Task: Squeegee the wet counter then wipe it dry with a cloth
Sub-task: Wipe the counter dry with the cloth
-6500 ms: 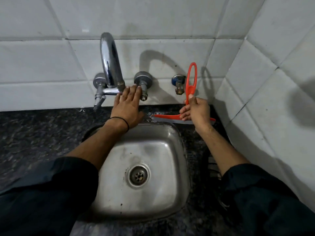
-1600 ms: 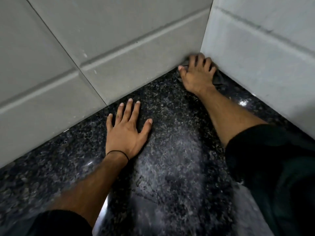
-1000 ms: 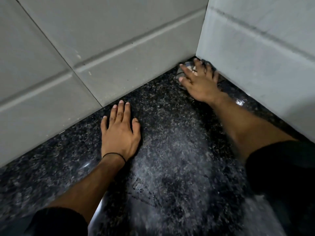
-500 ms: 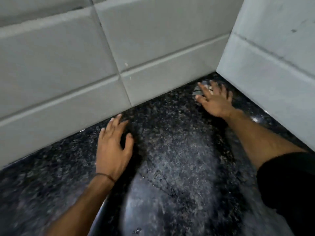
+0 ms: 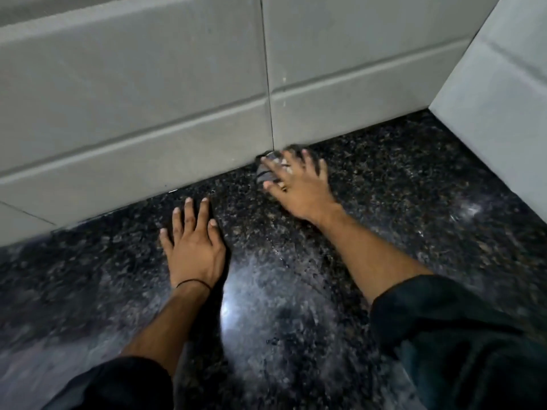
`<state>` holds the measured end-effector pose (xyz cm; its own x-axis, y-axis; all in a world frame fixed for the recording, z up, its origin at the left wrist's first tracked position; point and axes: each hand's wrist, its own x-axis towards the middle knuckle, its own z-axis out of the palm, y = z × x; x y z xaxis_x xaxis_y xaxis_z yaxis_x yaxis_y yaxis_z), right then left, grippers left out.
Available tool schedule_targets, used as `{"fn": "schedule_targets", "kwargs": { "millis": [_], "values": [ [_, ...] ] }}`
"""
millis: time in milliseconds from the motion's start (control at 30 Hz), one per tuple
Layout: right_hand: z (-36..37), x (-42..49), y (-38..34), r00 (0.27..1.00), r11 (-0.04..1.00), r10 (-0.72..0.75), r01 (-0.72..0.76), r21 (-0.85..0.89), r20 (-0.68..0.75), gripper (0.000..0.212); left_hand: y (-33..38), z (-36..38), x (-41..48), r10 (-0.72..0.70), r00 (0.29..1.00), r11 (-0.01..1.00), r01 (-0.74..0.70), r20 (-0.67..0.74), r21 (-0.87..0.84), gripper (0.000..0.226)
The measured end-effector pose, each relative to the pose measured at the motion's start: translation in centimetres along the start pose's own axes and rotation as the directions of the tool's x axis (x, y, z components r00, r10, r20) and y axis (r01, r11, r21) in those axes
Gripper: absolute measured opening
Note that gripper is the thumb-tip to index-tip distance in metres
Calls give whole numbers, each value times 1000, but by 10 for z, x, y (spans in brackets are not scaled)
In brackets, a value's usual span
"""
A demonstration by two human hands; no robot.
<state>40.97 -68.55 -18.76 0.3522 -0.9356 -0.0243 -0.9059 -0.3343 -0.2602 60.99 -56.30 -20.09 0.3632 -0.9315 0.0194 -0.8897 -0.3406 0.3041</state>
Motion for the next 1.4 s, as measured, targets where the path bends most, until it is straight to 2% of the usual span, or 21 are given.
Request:
{"fn": "schedule_targets", "kwargs": {
  "millis": [100, 167, 233, 300, 367, 433, 500, 567, 633, 667, 700, 767, 833, 933, 1000, 1067, 1133, 1200, 1267, 1333, 1400],
  "values": [
    [7, 0, -6, 968, 970, 238, -234, 60, -75, 58, 0, 2, 2, 9, 1000, 1000, -9, 6, 4, 52],
    [17, -8, -46, 961, 957, 276, -273, 94, -16, 61, -2, 1, 5, 4, 1000, 1000, -4, 15, -11, 51],
    [24, -32, -81, 988, 986, 147, -150, 79, 40, 61, -5, 0, 3, 13, 1000, 999, -12, 15, -47, 50],
    [25, -70, -92, 994, 996, -69, 64, 60, 87, 61, -9, -3, 5, 17, 1000, 995, -17, 2, -103, 48],
    [18, -112, -72, 945, 957, -290, 287, 44, 150, 62, -11, -4, 8, 12, 1000, 991, -11, 6, -131, 48],
    [-1, -134, -29, 910, 929, -364, 371, 3, 198, 61, -9, -6, 6, 14, 999, 993, -10, 30, -115, 50],
    [-16, -136, 26, 969, 981, -175, 187, -55, 173, 61, -7, -7, 2, 17, 998, 996, -11, 58, -89, 53],
    [-27, -133, 70, 982, 984, 175, -172, -55, 72, 61, -7, -8, 1, 24, 996, 998, -19, 90, -63, 57],
    [-29, -133, 81, 873, 872, 488, -488, 33, 4, 62, -6, -9, 4, 30, 990, 998, -23, 135, -58, 59],
    [-25, -132, 72, 832, 830, 555, -554, 67, 6, 61, -7, -11, 7, 32, 986, 997, -20, 161, -75, 59],
    [-19, -133, 54, 828, 825, 561, -560, 76, 11, 61, -8, -14, 9, 37, 981, 993, -14, 191, -121, 58],
    [-4, -143, 1, 905, 902, 425, -426, 75, 27, 63, -12, -22, 9, 77, 974, 963, -16, 215, -270, 54],
    [12, -168, -59, 983, 982, 169, -174, 71, 79, 64, -18, -29, -8, 133, 977, 949, -78, 165, -305, 50],
    [24, -225, -107, 960, 980, -199, 190, 64, 200, 64, -25, -36, -61, 178, 983, 971, -168, 45, -168, 50],
    [15, -253, -90, 928, 955, -295, 289, 58, 229, 64, -26, -38, -98, 183, 982, 973, -173, 55, -153, 55],
    [-1, -261, -43, 956, 980, -198, 199, 20, 215, 65, -27, -31, -125, 216, 967, 970, -198, 132, -142, 57],
    [-17, -254, 15, 984, 997, 61, -53, -52, 167, 65, -30, -20, -141, 263, 948, 964, -252, 176, -81, 56],
    [-30, -244, 58, 923, 929, 371, -367, -53, 104, 67, -33, -14, -145, 277, 944, 961, -272, 181, -50, 55],
    [-31, -234, 66, 809, 811, 583, -585, 9, 79, 66, -34, -13, -143, 277, 943, 961, -272, 184, -52, 55],
    [-23, -229, 39, 777, 776, 623, -629, 58, 89, 65, -34, -15, -141, 282, 940, 959, -273, 194, -73, 55],
    [-10, -236, -9, 844, 841, 527, -535, 81, 104, 65, -33, -17, -138, 293, 934, 955, -277, 205, -101, 54]
  ]
}}
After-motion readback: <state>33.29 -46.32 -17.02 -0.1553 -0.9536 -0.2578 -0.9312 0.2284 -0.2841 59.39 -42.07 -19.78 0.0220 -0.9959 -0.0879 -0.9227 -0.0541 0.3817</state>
